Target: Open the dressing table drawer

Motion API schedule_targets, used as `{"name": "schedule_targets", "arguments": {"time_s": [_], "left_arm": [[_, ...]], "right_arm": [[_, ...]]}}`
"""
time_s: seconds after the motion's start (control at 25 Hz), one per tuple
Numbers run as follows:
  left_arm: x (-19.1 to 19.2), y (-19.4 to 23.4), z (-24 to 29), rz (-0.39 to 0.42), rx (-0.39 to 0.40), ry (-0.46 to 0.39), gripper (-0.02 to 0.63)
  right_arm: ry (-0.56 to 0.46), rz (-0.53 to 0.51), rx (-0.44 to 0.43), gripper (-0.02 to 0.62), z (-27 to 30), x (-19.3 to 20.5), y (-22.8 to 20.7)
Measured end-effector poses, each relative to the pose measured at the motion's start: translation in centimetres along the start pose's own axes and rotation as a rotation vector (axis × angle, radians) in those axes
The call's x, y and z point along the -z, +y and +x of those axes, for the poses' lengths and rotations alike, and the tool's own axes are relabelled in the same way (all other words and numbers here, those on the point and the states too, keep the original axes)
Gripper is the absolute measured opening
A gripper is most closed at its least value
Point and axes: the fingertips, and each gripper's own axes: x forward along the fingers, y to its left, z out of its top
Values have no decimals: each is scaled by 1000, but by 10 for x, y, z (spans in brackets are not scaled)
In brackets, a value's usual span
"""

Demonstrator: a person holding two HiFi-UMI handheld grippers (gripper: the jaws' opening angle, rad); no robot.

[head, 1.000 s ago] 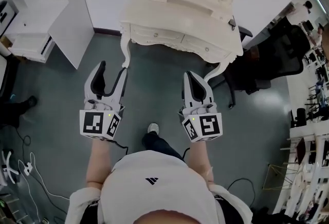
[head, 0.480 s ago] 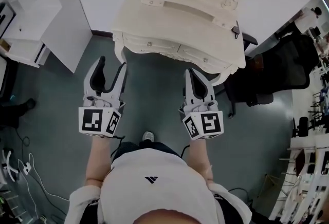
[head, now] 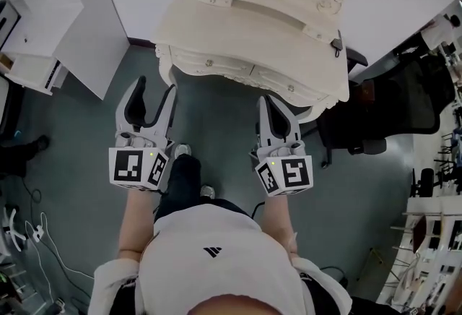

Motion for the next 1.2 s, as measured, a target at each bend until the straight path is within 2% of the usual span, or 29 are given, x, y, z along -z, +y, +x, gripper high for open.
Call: {"name": "schedule_targets", "arguments": {"time_s": [0.4,0.8,1.2], "left_arm": [[10,34,81,-2,35,-23,259],[17,95,170,5,81,-12,259],[27,158,233,-8,117,-11,259]], "right_arm": [[-10,-20,43,-6,73,4,-31],[-9,-28,75,-6,174,4,-46],[-6,-38,115,-6,255,11,-43]]}}
